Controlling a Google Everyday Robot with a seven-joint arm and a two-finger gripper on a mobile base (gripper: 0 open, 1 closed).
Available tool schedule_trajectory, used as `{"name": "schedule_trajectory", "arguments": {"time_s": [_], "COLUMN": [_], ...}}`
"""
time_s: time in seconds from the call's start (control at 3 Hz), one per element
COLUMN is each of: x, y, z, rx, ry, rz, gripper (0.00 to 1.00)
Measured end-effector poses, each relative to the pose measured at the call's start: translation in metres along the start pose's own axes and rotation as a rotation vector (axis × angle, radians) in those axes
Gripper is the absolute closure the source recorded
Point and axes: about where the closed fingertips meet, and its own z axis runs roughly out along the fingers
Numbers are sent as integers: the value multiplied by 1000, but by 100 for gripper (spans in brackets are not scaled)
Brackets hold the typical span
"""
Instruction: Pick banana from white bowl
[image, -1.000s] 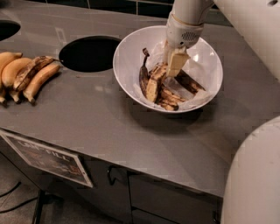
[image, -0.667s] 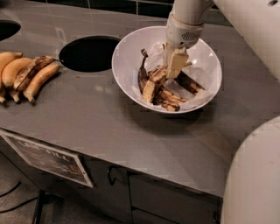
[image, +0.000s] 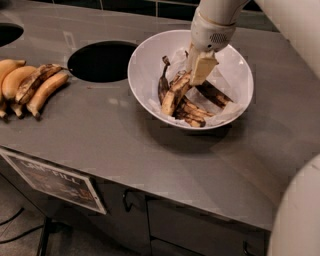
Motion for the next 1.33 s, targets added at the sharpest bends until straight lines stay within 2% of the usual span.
{"name": "schedule_trajectory", "arguments": {"time_s": [0.67, 1.33], "x": [8, 16], "y": [23, 33], "z": [-66, -118], "rx": [165, 281], "ry": [34, 77], "rz": [42, 67], "gripper": [100, 100]}}
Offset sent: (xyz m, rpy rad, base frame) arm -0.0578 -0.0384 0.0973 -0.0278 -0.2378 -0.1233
